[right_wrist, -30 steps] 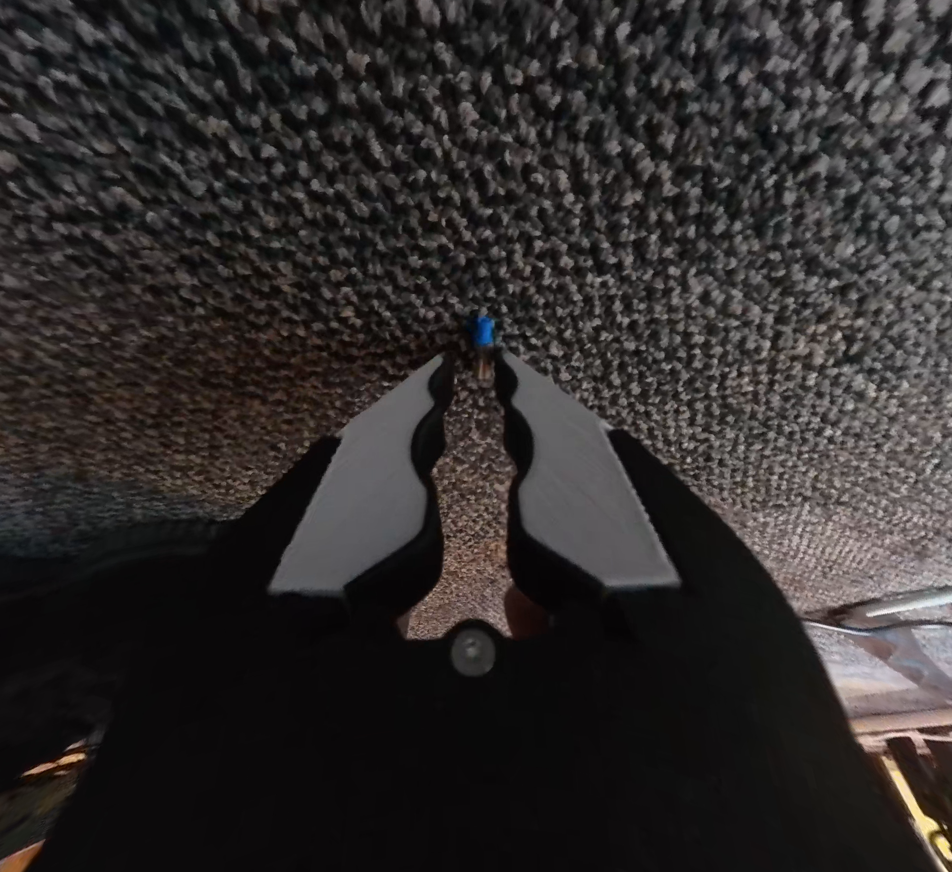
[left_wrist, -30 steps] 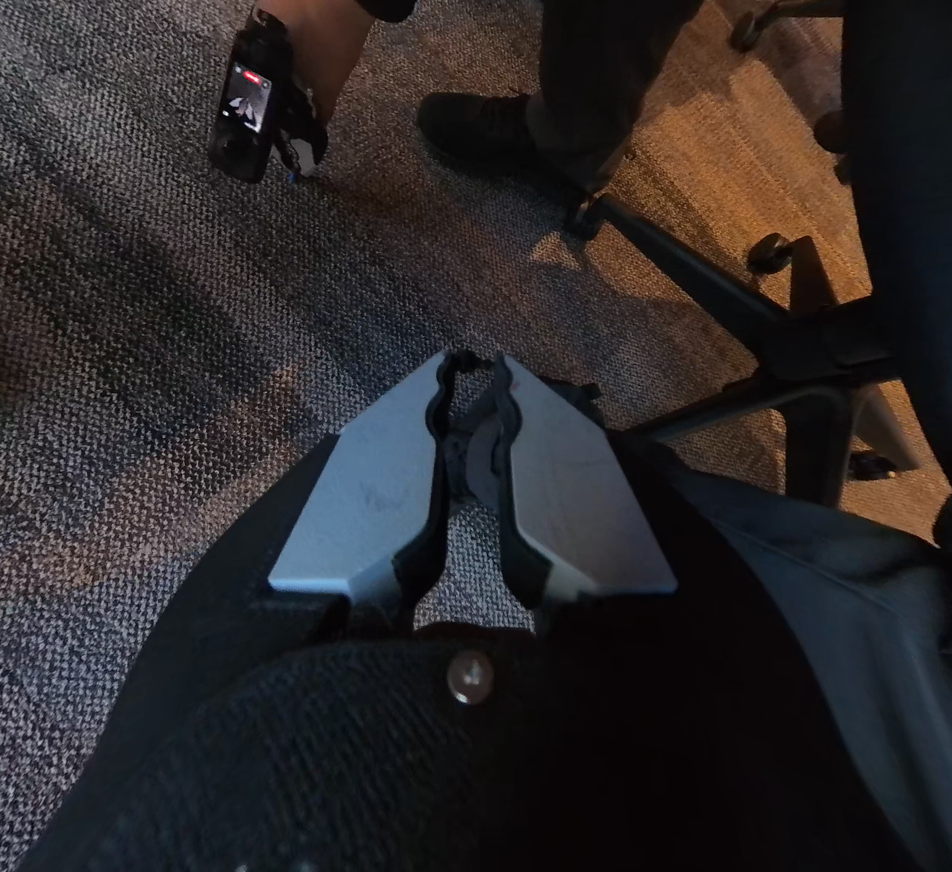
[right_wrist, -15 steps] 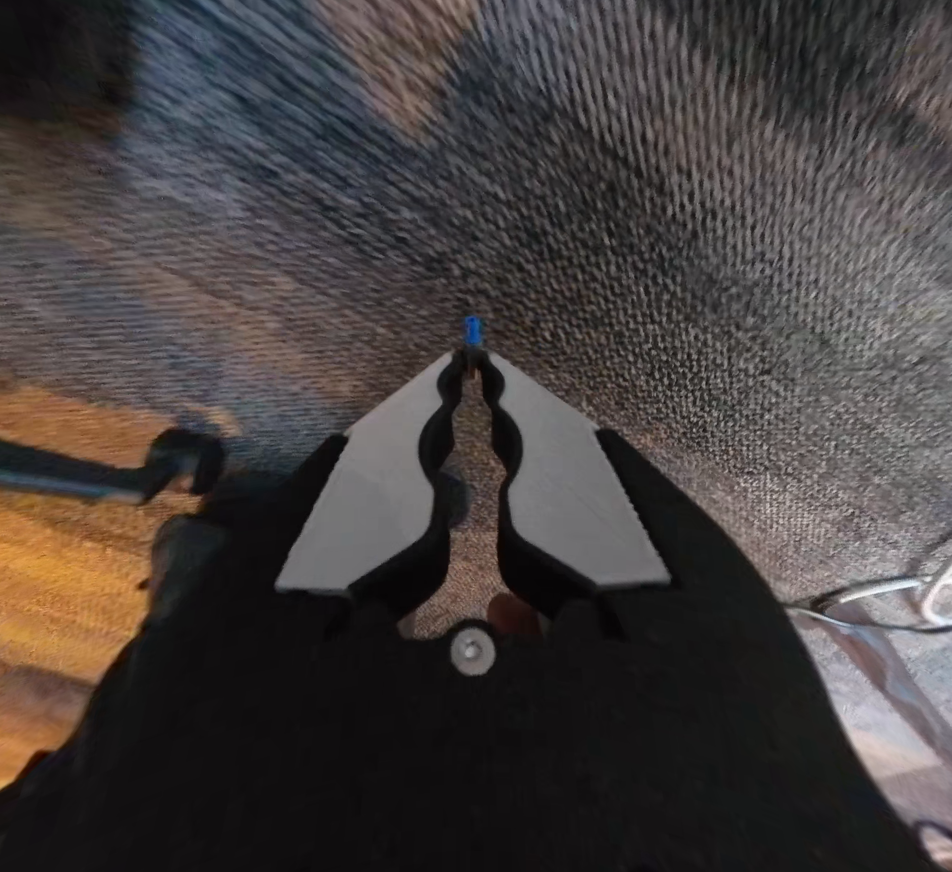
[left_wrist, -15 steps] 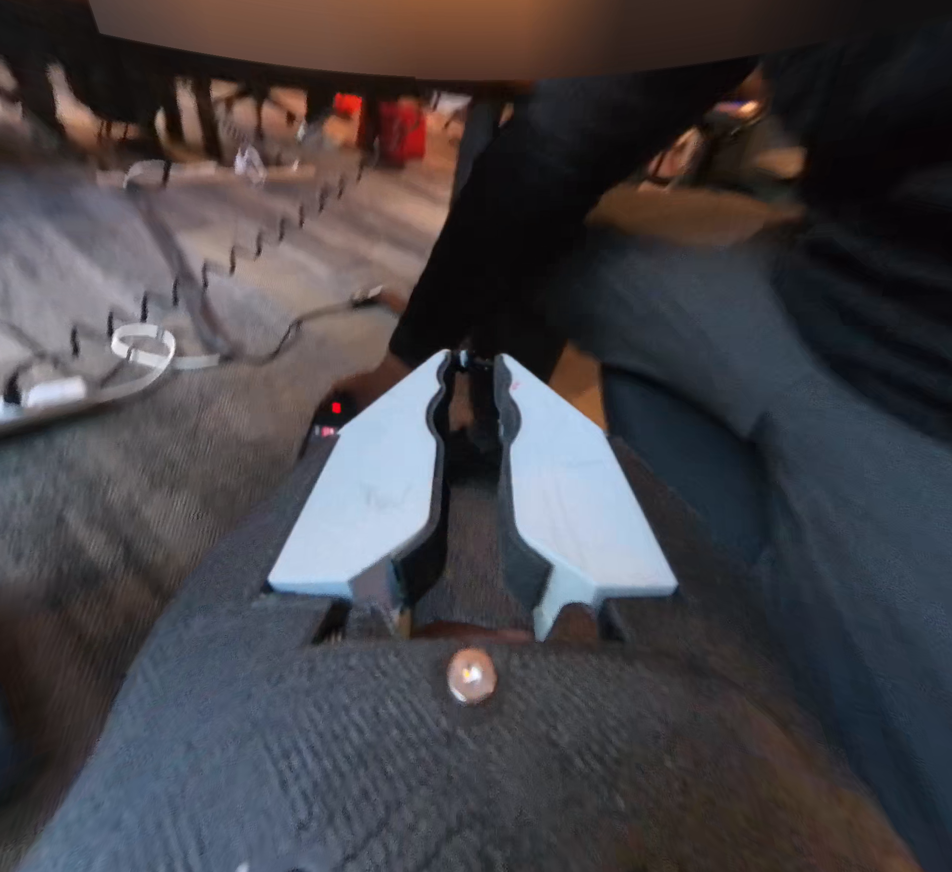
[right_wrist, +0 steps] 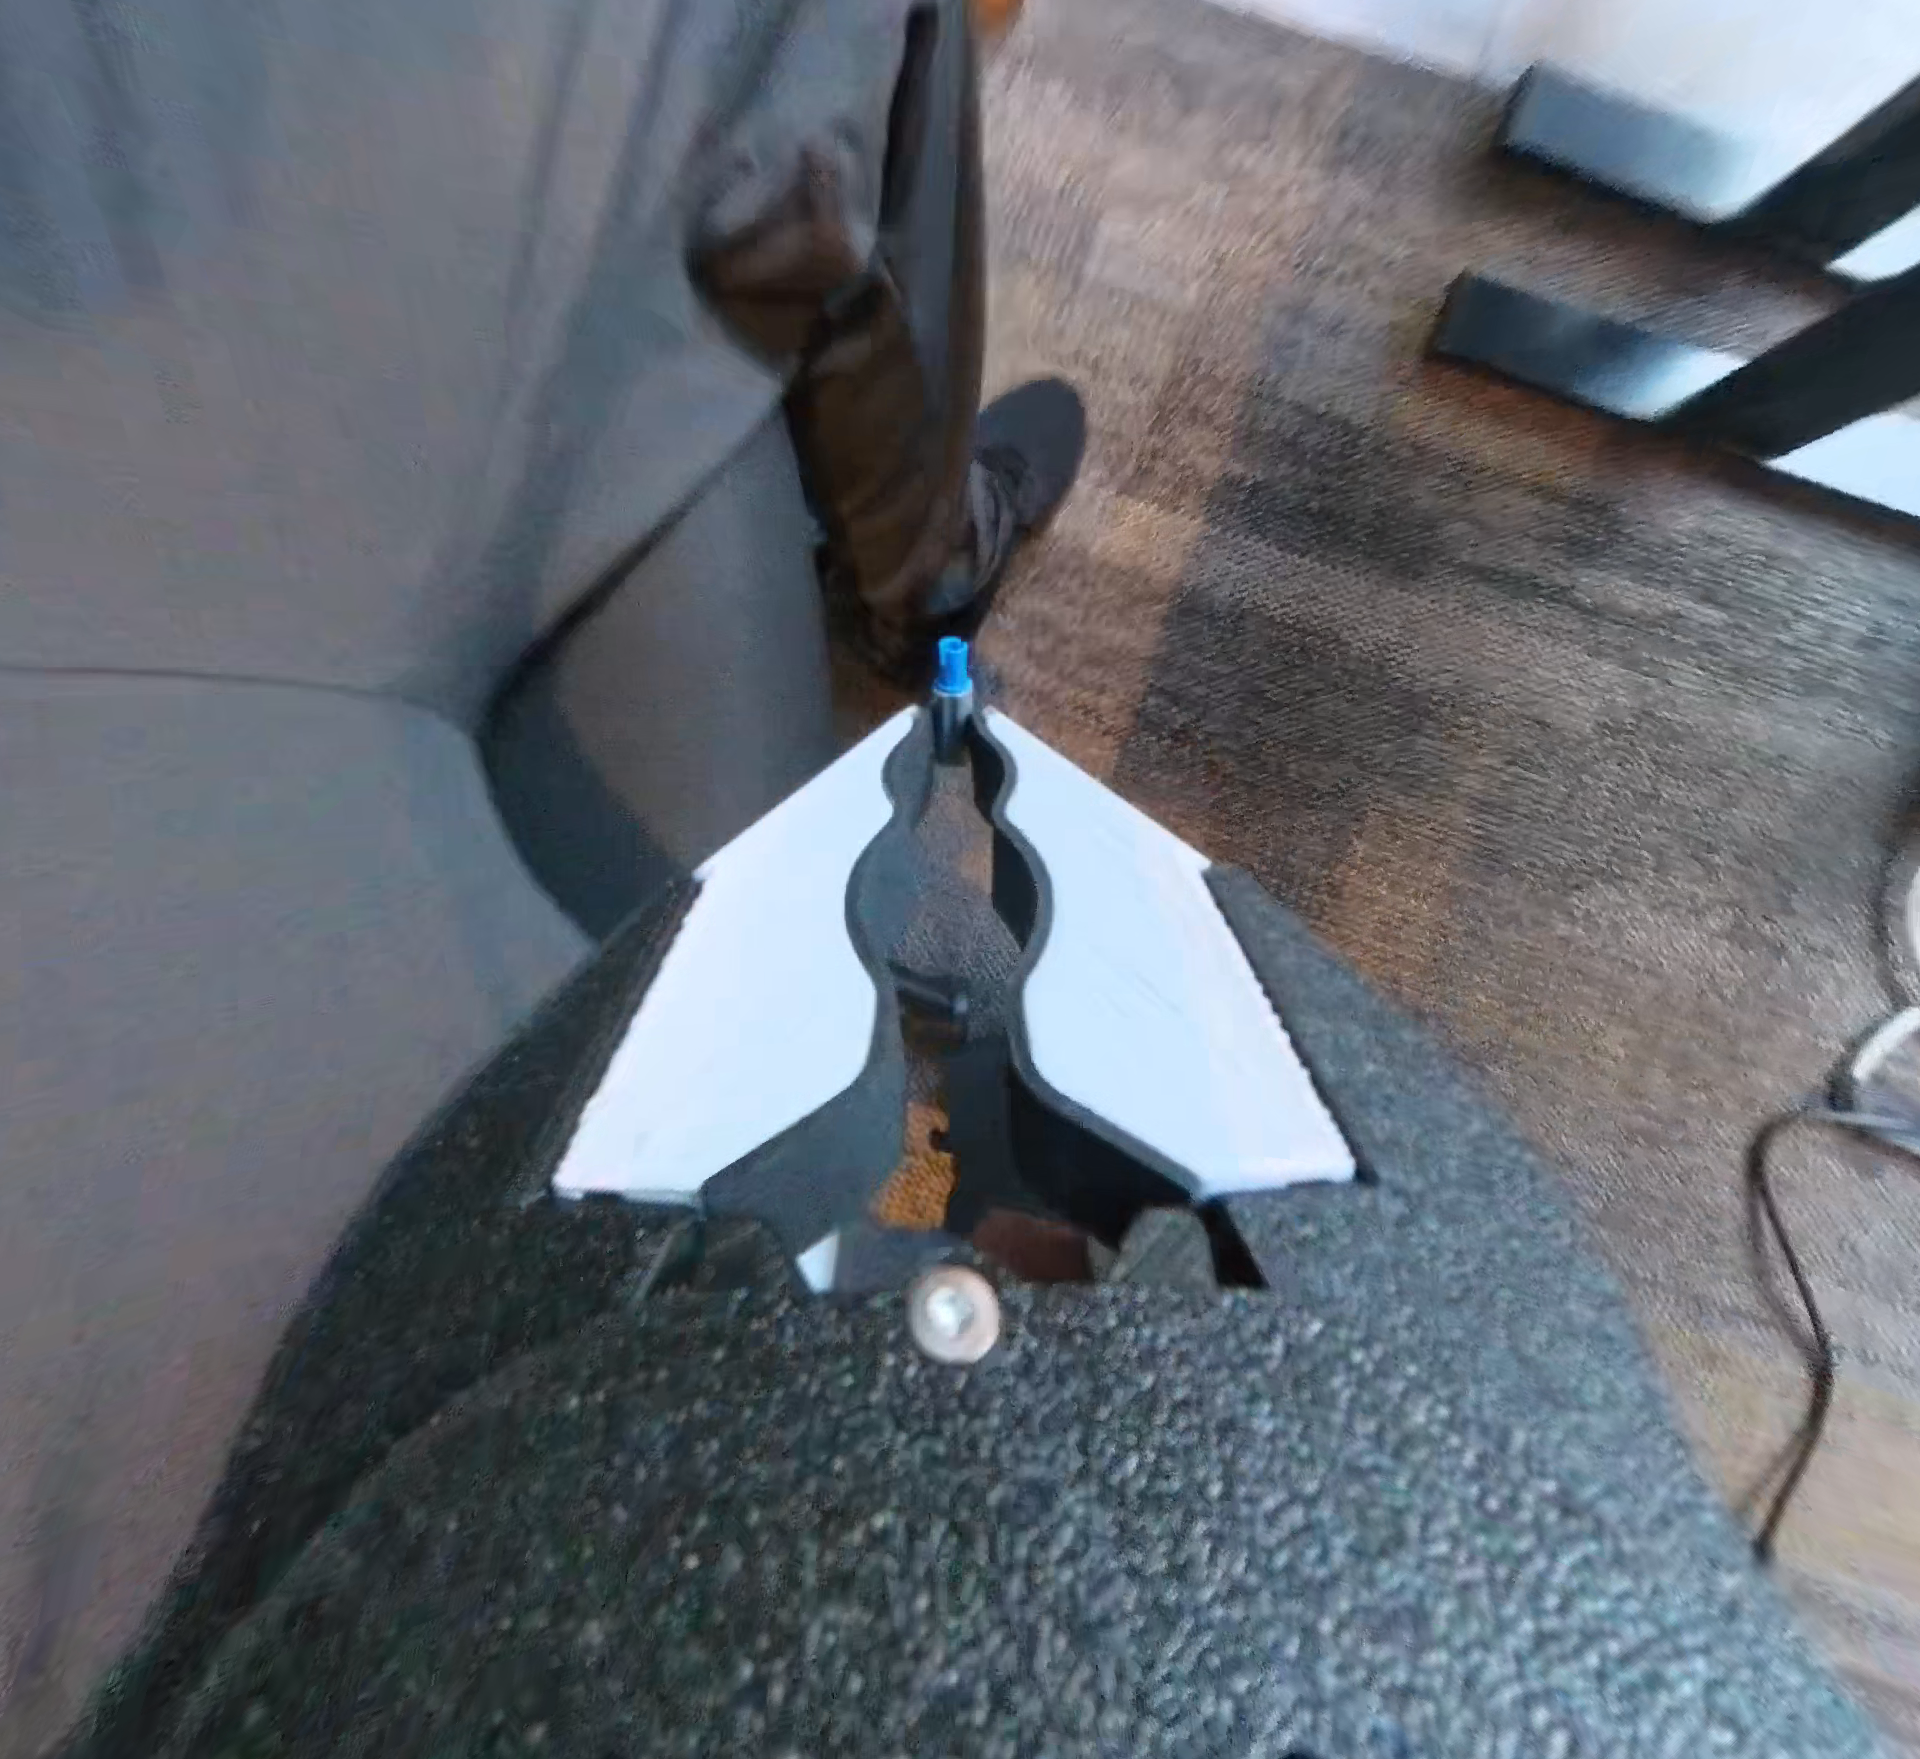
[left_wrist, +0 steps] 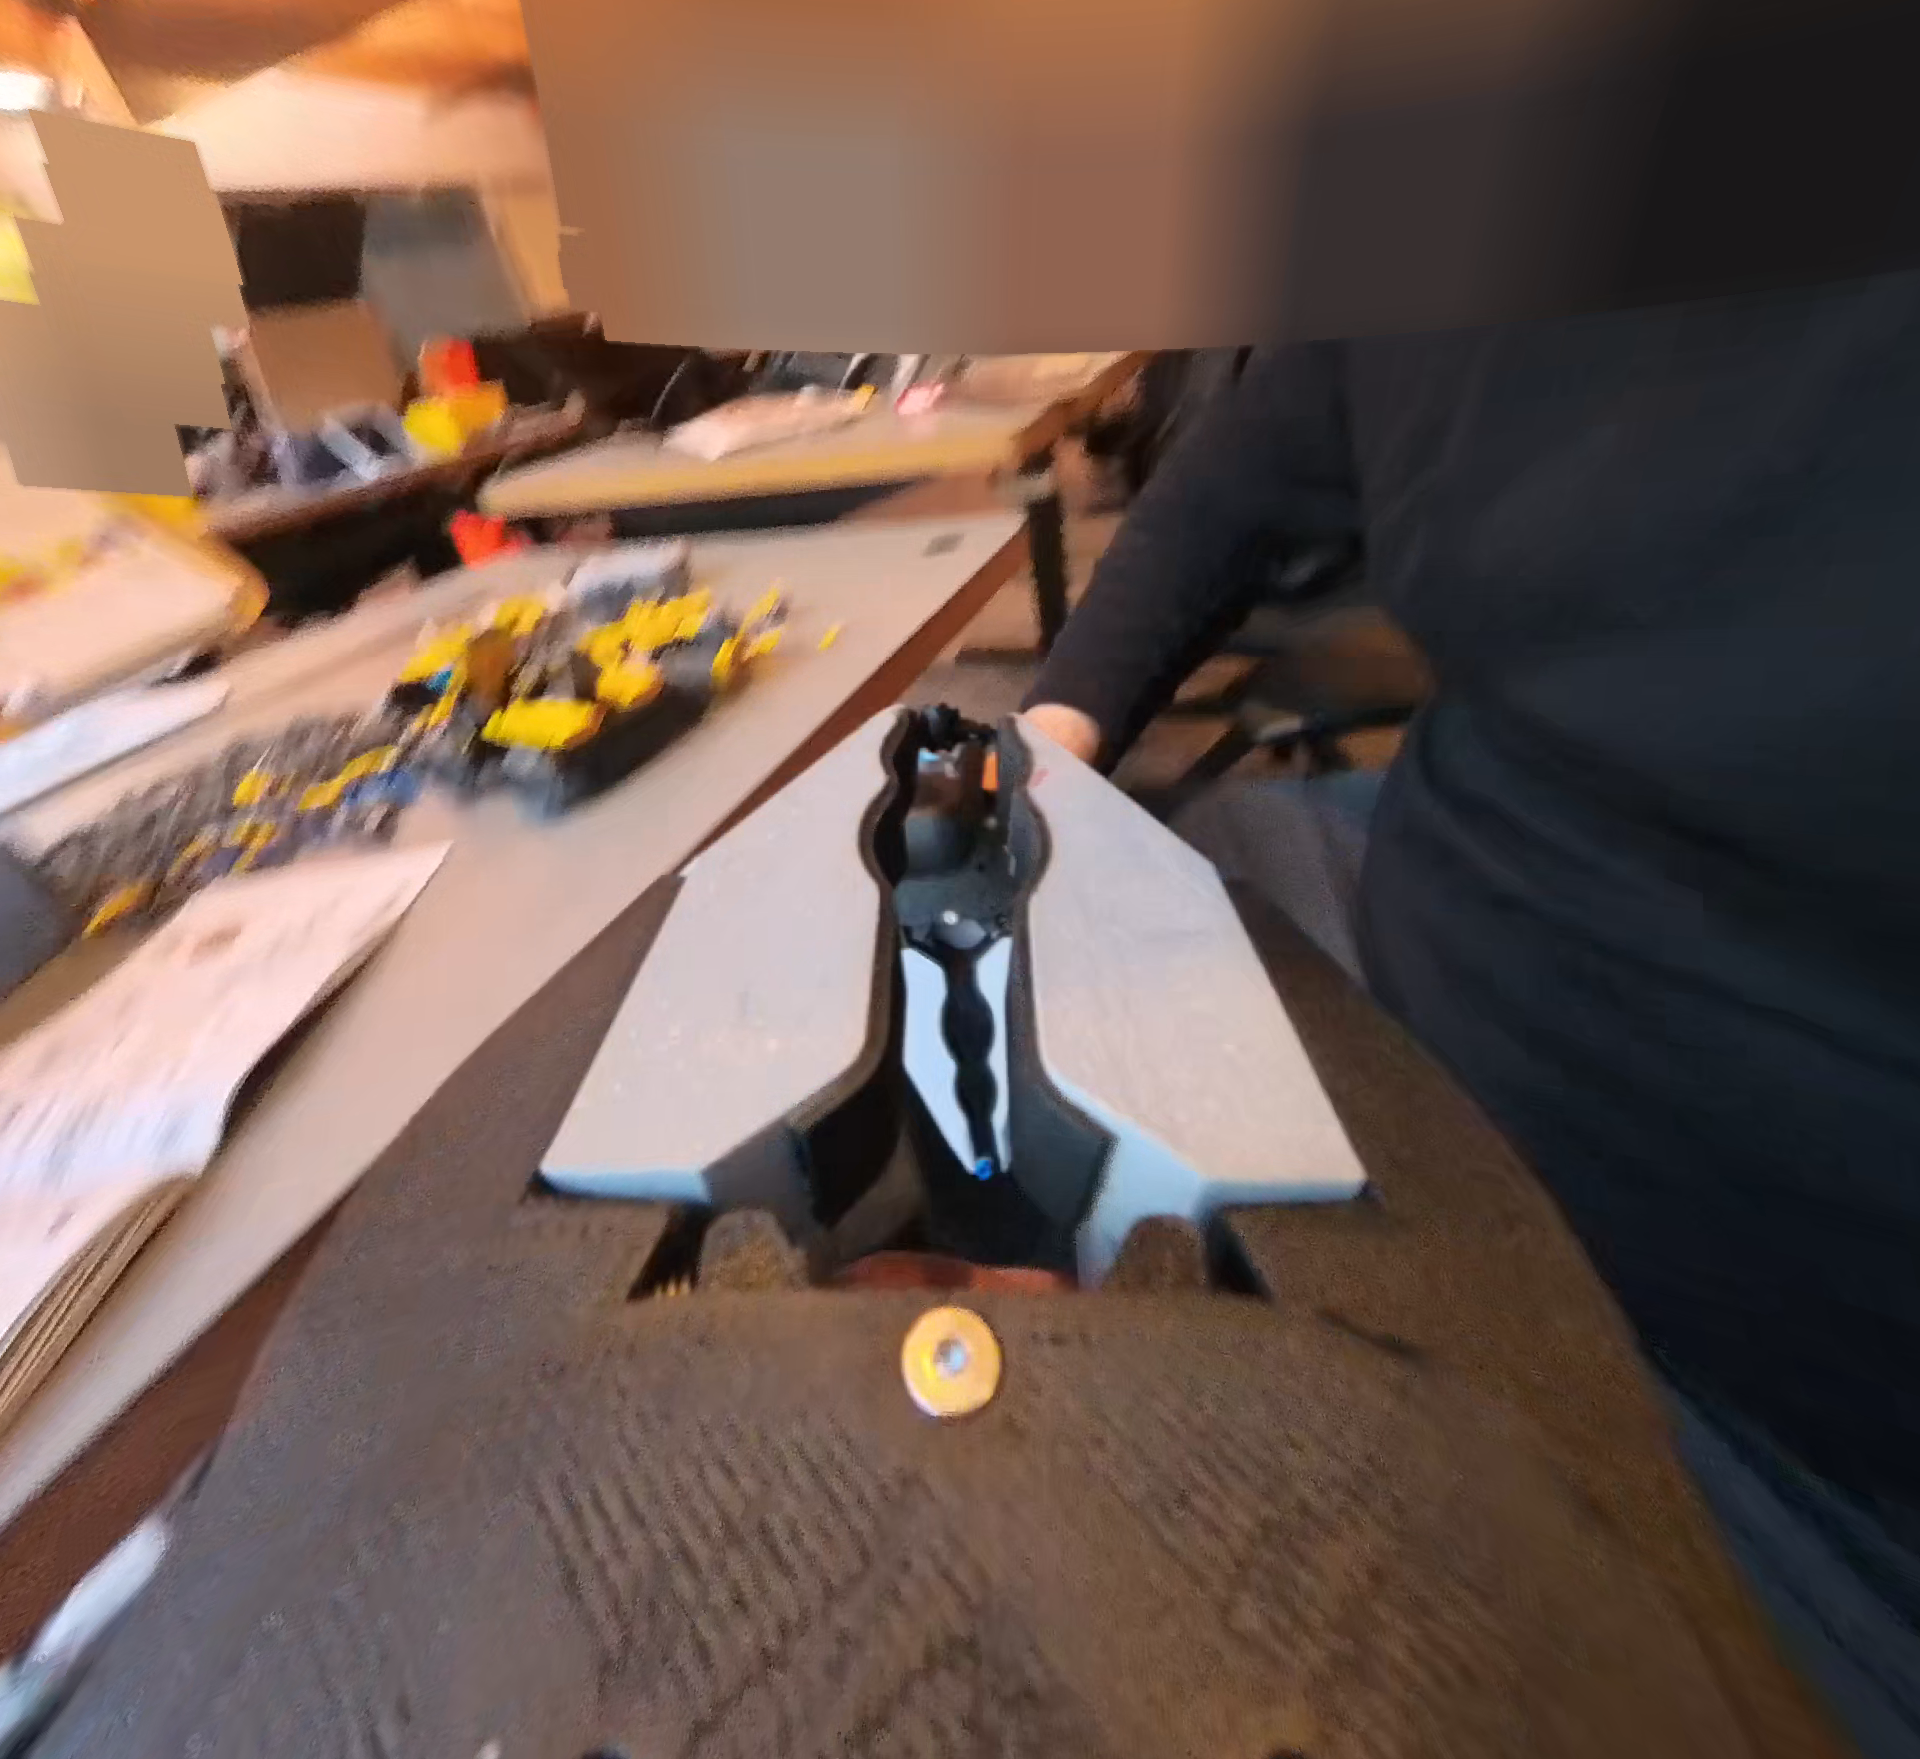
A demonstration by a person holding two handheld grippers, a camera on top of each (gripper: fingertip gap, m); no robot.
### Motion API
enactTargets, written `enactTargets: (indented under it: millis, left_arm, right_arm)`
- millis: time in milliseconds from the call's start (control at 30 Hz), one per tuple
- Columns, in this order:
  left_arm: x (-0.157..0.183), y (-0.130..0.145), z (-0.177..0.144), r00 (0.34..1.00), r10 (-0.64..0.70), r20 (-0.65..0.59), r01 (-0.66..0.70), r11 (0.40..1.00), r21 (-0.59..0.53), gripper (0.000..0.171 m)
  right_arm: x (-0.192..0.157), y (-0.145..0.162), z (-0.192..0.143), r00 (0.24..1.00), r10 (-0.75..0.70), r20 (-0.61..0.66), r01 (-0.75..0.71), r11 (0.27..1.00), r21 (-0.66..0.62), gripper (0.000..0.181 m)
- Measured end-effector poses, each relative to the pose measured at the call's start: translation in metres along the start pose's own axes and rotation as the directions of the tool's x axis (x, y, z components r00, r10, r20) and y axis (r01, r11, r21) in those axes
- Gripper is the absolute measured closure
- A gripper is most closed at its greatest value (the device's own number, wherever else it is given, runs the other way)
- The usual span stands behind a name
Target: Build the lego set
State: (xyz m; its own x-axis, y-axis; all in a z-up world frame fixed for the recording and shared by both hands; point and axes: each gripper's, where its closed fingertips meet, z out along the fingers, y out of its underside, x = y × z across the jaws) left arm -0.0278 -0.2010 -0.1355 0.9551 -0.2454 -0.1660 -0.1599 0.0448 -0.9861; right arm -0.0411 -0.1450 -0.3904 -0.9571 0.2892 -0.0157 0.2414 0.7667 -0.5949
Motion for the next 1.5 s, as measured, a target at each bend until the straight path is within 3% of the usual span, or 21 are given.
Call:
enactTargets:
  millis: [200, 267, 400, 633, 733, 800, 933, 1067, 1133, 1200, 1500]
  left_arm:
    - [0.041, -0.050, 0.062, 0.968, 0.076, -0.240, -0.011, 0.965, 0.262, 0.158]
    - [0.041, -0.056, 0.078, 0.957, 0.110, -0.270, -0.015, 0.944, 0.328, 0.157]
    - [0.024, -0.042, 0.104, 0.942, 0.085, -0.325, 0.020, 0.952, 0.307, 0.158]
    - [-0.049, 0.004, 0.121, 0.938, -0.001, -0.346, 0.099, 0.959, 0.265, 0.158]
    - [-0.085, 0.044, 0.140, 0.958, -0.030, -0.285, 0.041, 0.999, 0.033, 0.158]
    - [-0.107, 0.066, 0.150, 0.969, -0.055, -0.243, 0.024, 0.992, -0.127, 0.157]
    - [-0.131, 0.114, 0.164, 0.976, -0.083, -0.200, -0.001, 0.922, -0.387, 0.157]
    - [-0.142, 0.157, 0.173, 0.982, -0.005, -0.188, -0.112, 0.787, -0.607, 0.158]
    - [-0.150, 0.165, 0.179, 0.979, 0.029, -0.200, -0.153, 0.753, -0.640, 0.158]
    - [-0.153, 0.166, 0.187, 0.976, -0.020, -0.218, -0.130, 0.747, -0.652, 0.158]
    - [-0.160, 0.169, 0.202, 0.947, -0.101, -0.304, -0.127, 0.752, -0.646, 0.157]
  right_arm:
    - [0.007, 0.019, -0.164, 0.930, 0.200, -0.309, -0.116, 0.956, 0.268, 0.176]
    - [0.018, 0.038, -0.200, 0.883, 0.261, -0.391, -0.144, 0.942, 0.305, 0.176]
    - [0.041, 0.072, -0.236, 0.813, 0.335, -0.477, -0.186, 0.924, 0.334, 0.176]
    - [0.079, 0.089, -0.239, 0.808, 0.355, -0.470, -0.223, 0.923, 0.315, 0.175]
    - [0.092, 0.087, -0.235, 0.830, 0.314, -0.461, -0.206, 0.940, 0.271, 0.175]
    - [0.101, 0.091, -0.233, 0.840, 0.270, -0.471, -0.189, 0.959, 0.212, 0.175]
    - [0.107, 0.099, -0.220, 0.876, 0.250, -0.413, -0.201, 0.967, 0.158, 0.175]
    - [0.118, 0.096, -0.222, 0.860, 0.254, -0.443, -0.204, 0.966, 0.158, 0.175]
    - [0.122, 0.094, -0.223, 0.858, 0.259, -0.443, -0.212, 0.965, 0.153, 0.175]
    - [0.130, 0.095, -0.224, 0.857, 0.265, -0.441, -0.232, 0.964, 0.129, 0.175]
    - [0.146, 0.087, -0.209, 0.871, 0.317, -0.375, -0.294, 0.948, 0.119, 0.174]
